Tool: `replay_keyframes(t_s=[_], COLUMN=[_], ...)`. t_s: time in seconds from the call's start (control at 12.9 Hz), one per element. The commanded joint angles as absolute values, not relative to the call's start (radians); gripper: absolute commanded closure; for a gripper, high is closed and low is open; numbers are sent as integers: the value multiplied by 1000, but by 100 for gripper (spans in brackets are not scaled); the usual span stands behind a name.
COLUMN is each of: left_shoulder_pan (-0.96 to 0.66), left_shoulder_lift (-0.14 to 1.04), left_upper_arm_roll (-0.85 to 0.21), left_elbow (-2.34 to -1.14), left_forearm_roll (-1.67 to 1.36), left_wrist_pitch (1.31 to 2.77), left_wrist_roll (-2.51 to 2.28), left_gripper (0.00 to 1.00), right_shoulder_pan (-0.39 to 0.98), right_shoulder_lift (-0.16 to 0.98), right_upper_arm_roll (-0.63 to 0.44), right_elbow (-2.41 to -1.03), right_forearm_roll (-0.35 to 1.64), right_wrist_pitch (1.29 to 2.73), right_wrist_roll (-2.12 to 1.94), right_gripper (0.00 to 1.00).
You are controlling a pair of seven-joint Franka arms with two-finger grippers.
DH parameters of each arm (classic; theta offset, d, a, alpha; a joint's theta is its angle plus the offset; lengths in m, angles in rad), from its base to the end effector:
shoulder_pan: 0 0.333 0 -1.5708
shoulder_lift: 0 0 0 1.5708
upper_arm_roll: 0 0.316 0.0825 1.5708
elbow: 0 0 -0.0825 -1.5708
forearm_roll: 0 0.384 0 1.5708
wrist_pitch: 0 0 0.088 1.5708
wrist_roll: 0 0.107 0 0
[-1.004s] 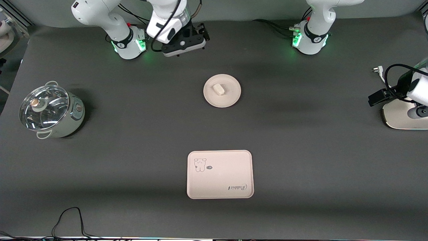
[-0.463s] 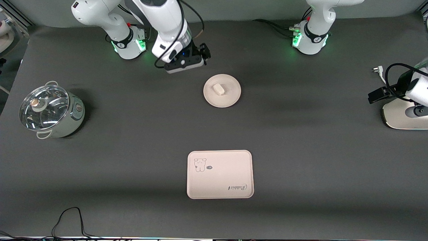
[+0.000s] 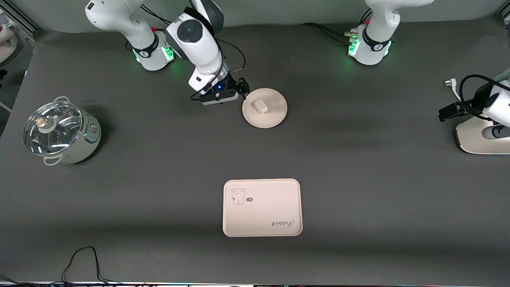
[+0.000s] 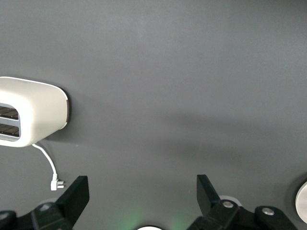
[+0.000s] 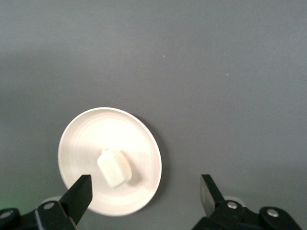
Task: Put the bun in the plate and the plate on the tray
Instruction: 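Move the right gripper toward the rim of the white plate, then lower the right gripper and grasp the plate rim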
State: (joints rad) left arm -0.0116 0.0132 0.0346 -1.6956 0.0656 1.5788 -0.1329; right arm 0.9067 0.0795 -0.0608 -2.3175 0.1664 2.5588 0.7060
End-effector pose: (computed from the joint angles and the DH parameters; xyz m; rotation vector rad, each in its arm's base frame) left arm 0.5515 0.0196 0.5595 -3.0538 -0.2312 0.1935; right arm 0.3546 0.3968 0.3235 -2.9577 -0.0131 -0.0697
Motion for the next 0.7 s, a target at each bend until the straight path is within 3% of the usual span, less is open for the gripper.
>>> replay_keyframes(t_s=[0.0, 0.31, 0.62], left_shoulder_pan=[-15, -18, -18], left_shoulder_lift=[46, 52, 52], left_upper_arm_roll=[41, 40, 40], left_elbow=[-1652, -1652, -1652], left_forearm_roll=[66, 64, 64], left_wrist_pitch=[1554, 1554, 1551], left_wrist_roll=[-109, -109, -109], left_gripper=[0, 0, 0], right_shoulder_pan=[959, 968, 974], right_shoulder_lift=[190, 339, 400], right_upper_arm_roll=[-64, -63, -63], right_elbow=[-2322, -2329, -2342], right_forearm_roll=[186, 186, 186], right_wrist_pitch=[2705, 2900, 2981], right_wrist_roll=[778, 799, 801], right_gripper=[0, 0, 0])
